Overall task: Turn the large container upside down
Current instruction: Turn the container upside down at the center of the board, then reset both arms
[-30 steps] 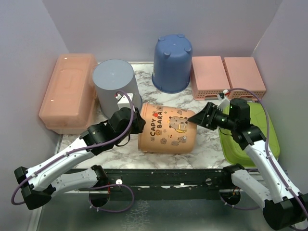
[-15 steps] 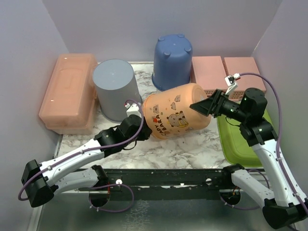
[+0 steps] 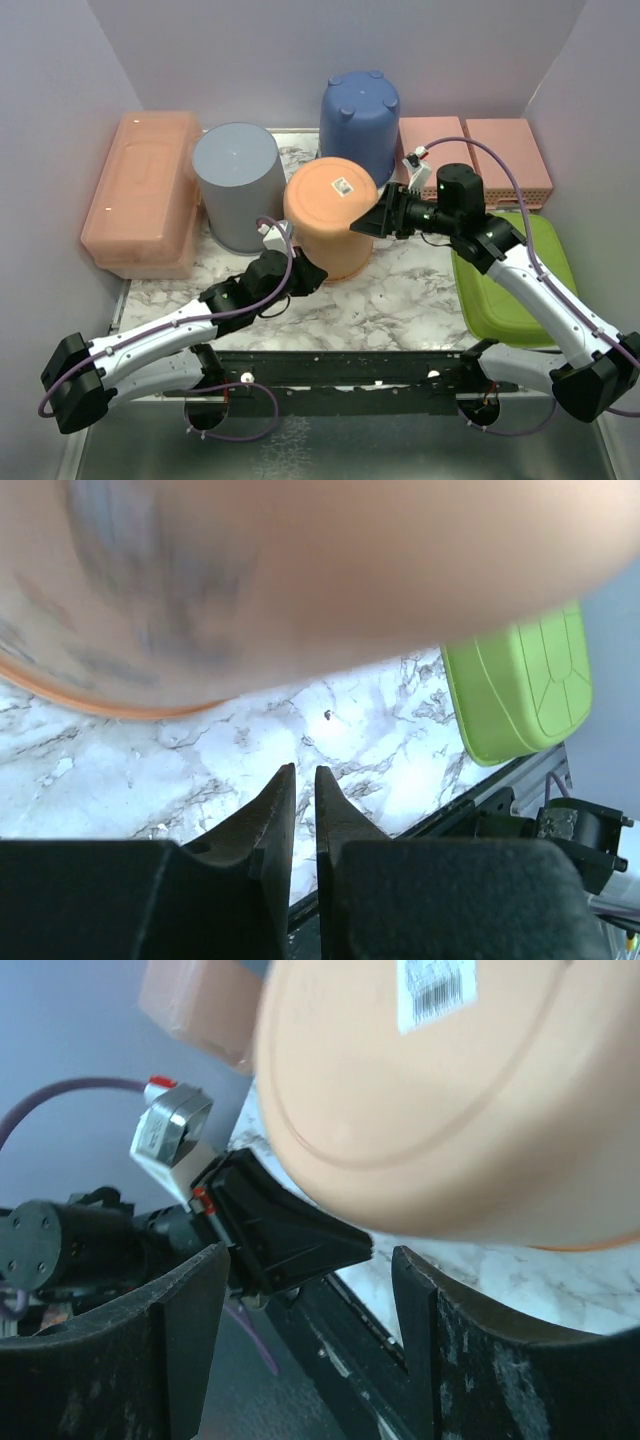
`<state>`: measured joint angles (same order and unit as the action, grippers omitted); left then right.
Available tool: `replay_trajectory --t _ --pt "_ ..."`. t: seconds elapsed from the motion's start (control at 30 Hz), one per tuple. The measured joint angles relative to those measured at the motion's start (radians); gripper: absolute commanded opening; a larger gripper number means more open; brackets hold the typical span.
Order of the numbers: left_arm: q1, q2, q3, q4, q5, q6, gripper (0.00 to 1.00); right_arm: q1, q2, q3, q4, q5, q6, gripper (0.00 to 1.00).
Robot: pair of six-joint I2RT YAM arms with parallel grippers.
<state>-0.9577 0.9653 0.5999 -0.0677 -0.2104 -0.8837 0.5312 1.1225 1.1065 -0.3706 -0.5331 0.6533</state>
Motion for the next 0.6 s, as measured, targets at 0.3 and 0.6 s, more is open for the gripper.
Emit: replay_trajectory --t 0.3,0.6 --pt "0.000 -0.183 -0.059 -0.040 -0.045 -0.011 0.76 0.027 0.082 0.082 -0.037 0.134 -0.051 0.78" --pt "0.000 -0.206 0.096 -0.204 -0.109 0.077 0.99 0.039 -0.042 0.030 -0.100 0.460 -0.107 1.00"
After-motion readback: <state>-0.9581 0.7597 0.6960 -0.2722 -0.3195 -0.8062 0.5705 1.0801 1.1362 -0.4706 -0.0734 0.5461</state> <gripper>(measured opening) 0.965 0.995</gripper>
